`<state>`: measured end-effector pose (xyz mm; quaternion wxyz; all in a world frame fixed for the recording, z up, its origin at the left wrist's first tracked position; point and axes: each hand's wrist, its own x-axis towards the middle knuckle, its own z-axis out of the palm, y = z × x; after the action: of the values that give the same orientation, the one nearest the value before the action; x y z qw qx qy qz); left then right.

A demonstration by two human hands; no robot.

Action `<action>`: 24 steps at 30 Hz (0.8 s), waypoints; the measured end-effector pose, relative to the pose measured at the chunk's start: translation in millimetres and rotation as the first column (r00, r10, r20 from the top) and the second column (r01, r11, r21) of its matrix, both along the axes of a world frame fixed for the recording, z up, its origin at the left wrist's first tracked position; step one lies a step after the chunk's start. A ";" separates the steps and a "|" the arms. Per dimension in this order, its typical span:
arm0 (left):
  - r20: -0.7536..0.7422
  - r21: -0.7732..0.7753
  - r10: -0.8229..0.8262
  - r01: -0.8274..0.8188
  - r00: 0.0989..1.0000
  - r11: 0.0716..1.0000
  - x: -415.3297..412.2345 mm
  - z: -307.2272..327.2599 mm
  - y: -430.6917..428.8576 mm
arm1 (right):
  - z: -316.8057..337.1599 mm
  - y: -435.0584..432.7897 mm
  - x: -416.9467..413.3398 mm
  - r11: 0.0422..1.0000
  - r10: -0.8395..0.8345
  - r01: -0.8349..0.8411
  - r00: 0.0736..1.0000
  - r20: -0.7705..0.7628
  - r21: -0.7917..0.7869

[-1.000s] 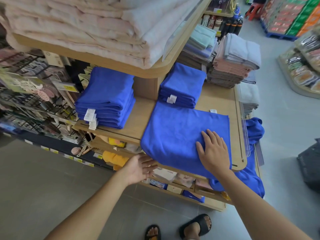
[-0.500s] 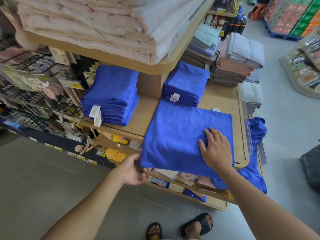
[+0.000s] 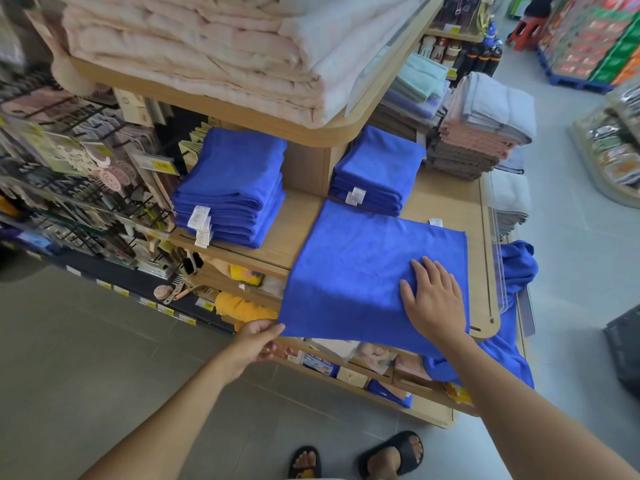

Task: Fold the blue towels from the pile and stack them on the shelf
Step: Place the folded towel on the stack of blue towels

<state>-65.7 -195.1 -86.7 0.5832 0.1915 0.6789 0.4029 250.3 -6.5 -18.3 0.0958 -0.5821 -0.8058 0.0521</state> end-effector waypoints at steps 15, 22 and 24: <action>-0.910 0.311 0.121 0.463 0.396 0.830 2.3 86.7 93.1 | 33.6 87.4 50.3 0.962 -0.043 0.004 0.990 -0.138 -0.273; -0.936 -0.192 -0.275 0.335 0.220 0.922 3.2 109.9 223.7 | 45.2 151.1 47.7 0.948 -0.084 0.053 0.993 -0.088 -0.313; -0.930 -0.234 -0.303 0.300 0.209 0.925 4.0 111.3 241.8 | 46.0 162.5 47.7 0.940 -0.080 0.059 0.996 -0.050 -0.336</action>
<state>-61.8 46.7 24.6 0.1256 0.5209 0.8401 0.0848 298.0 156.0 27.7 0.0226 -0.6160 -0.7608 0.2029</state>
